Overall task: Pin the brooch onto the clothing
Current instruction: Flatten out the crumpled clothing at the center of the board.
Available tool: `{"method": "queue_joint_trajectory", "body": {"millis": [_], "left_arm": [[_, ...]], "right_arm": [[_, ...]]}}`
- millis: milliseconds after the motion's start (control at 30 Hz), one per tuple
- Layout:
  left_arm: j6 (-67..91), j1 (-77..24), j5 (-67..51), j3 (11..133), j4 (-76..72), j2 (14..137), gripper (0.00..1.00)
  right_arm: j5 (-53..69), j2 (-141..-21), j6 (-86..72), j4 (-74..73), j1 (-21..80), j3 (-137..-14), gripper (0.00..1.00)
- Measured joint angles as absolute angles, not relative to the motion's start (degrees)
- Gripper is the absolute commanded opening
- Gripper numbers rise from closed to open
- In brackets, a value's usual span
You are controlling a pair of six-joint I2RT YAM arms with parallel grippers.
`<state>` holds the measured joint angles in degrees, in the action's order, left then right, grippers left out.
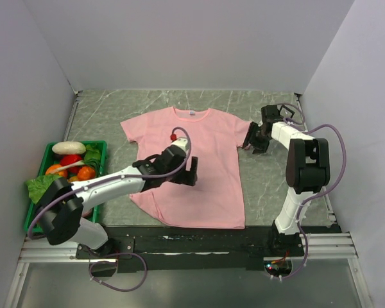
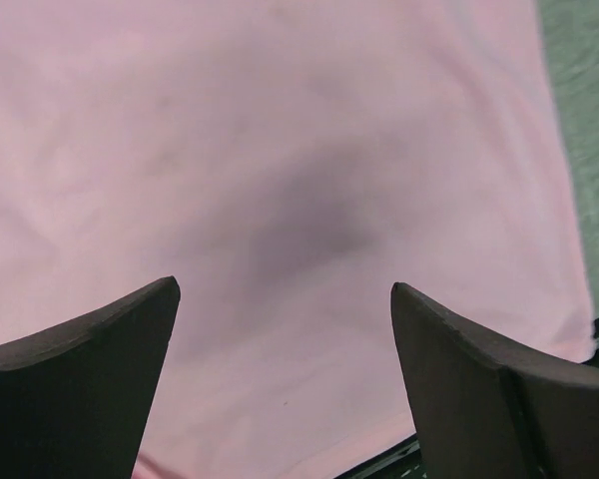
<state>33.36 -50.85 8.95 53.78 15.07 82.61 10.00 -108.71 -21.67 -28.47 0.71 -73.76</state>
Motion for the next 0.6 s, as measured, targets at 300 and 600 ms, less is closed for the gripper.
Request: {"method": "queue_joint_trajectory", "body": {"millis": [300,600], "left_arm": [[39.3,-47.9,9.6,44.4,18.4,78.4,0.87],[43.4,-43.5,15.9,41.2,23.2,72.8,0.79]], "right_arm": [[10.9,-109.3,-22.5,-28.0,0.7,-74.0,0.62],[10.9,-109.3,-22.5,-27.8,0.7,-74.0,0.62]]}}
